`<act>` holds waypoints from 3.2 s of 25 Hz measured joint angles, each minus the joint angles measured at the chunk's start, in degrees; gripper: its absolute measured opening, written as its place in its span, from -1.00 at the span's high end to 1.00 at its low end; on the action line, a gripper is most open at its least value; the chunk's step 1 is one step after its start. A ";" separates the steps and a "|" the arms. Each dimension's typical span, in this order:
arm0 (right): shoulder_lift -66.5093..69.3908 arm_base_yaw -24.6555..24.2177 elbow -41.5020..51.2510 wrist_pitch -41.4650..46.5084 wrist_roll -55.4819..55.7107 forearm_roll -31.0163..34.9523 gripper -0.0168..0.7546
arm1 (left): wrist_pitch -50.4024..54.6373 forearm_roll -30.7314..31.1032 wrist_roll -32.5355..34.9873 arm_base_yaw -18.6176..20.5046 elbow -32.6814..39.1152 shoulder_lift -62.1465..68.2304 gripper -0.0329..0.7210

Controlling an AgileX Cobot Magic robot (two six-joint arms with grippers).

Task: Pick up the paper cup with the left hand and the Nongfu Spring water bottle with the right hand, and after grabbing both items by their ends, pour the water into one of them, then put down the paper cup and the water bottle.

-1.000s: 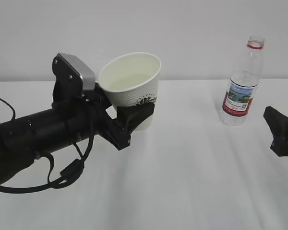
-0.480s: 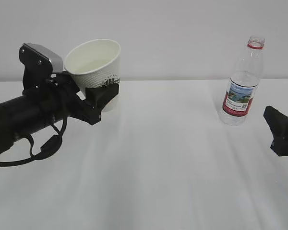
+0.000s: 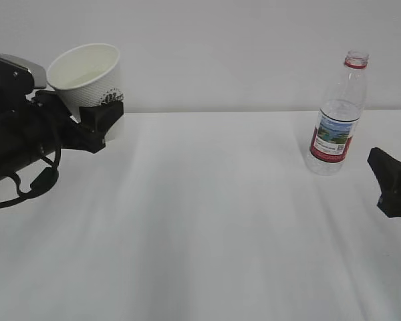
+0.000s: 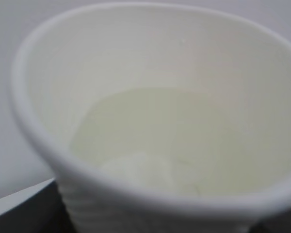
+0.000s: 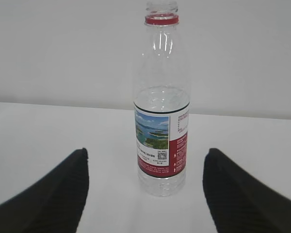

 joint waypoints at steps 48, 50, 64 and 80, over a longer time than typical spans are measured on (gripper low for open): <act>0.00 0.00 0.00 -0.09 0.00 0.00 -0.48 | -3.22 -7.23 0.00 15.15 0.00 8.58 -0.37; 0.00 0.00 0.00 -0.09 0.00 0.00 -0.48 | -4.24 -8.26 0.00 15.15 0.00 9.39 -0.36; 0.00 0.00 0.00 -0.09 0.00 0.00 -0.48 | -7.40 -9.44 0.00 15.25 -3.14 16.79 -0.31; 0.00 0.00 0.00 -0.09 0.00 0.00 -0.48 | -7.63 -9.57 1.30 15.25 -5.70 22.46 -0.29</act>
